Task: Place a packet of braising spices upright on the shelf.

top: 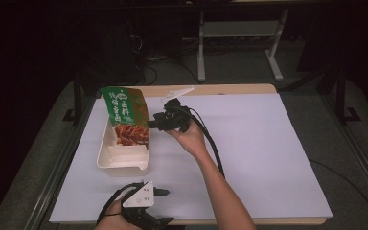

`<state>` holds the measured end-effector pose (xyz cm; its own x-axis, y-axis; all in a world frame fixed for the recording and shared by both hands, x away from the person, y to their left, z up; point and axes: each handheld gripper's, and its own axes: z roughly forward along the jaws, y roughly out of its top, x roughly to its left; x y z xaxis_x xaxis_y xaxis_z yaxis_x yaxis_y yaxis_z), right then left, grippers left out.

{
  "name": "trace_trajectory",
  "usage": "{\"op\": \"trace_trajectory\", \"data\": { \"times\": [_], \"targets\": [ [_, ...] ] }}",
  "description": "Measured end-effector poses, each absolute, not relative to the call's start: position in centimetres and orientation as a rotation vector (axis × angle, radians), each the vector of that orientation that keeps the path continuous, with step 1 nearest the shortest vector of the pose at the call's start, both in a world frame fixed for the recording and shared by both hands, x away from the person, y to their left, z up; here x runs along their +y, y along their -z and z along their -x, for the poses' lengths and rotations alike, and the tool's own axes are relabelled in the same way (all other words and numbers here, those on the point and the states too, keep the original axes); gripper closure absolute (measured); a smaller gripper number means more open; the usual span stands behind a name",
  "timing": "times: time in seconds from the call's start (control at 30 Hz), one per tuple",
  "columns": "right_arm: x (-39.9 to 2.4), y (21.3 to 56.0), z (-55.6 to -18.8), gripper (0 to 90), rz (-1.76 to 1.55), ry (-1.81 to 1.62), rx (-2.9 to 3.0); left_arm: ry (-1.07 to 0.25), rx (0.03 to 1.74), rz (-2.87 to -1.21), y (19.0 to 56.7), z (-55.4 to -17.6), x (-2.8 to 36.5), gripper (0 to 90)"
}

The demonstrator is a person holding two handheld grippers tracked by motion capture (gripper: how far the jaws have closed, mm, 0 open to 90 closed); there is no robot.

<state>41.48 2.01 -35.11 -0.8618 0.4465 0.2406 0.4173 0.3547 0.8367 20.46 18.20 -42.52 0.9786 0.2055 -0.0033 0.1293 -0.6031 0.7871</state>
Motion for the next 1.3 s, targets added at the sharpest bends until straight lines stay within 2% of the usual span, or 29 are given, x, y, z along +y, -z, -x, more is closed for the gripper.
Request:
{"op": "trace_trajectory", "data": {
  "times": [1.3],
  "targets": [
    [-7.0, 36.2, -37.4, 43.3, -0.898, -1.509, 2.604, -0.101, 0.270, -2.213, 42.9, -20.6, 18.2, 22.9]
  ]
}}
